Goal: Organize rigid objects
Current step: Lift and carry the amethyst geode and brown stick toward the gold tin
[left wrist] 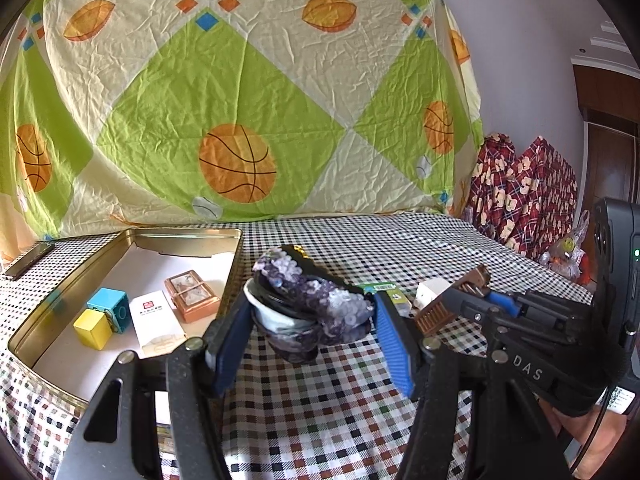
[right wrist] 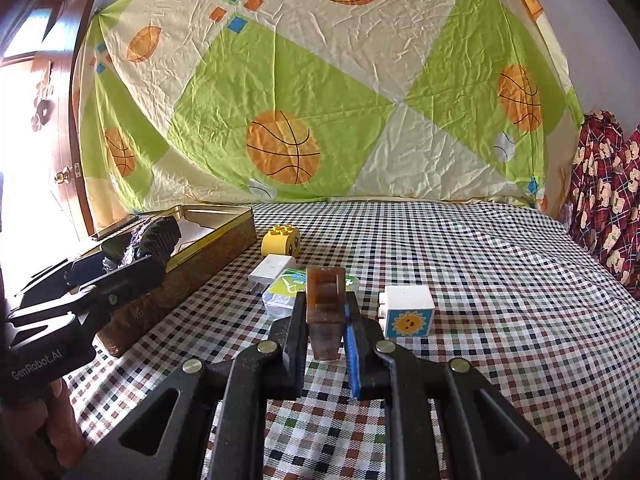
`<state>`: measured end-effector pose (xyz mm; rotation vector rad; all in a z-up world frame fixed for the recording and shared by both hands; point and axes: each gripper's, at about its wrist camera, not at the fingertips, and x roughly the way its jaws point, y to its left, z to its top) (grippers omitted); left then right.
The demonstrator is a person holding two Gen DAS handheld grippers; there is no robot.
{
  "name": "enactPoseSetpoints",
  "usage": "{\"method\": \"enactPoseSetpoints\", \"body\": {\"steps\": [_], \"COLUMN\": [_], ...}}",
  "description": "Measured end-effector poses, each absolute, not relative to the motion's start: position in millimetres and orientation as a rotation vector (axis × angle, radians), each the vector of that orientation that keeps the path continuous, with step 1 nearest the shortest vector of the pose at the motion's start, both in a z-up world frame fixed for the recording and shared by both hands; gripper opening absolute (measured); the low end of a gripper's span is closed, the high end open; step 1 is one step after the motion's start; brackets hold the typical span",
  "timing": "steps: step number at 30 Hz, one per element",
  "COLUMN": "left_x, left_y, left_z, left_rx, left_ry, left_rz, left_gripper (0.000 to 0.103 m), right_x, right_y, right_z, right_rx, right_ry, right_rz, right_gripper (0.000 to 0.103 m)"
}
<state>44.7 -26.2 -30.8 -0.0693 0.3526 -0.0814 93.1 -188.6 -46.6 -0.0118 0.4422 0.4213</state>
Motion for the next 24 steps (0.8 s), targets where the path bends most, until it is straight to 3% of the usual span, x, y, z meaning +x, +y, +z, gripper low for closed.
{"method": "enactPoseSetpoints", "body": {"steps": [24], "left_x": [31.2], "left_y": [-19.7], "left_z": [-28.0], "left_rx": [-0.082], "left_ry": [0.287], "left_rz": [-0.063], "left_gripper": [0.06], "right_x": [70.6], "right_y": [-189.1], "right_z": [-40.3], "right_rx": [-0.01], "right_ry": [0.314], "right_rz": [0.451], "right_gripper": [0.017]}}
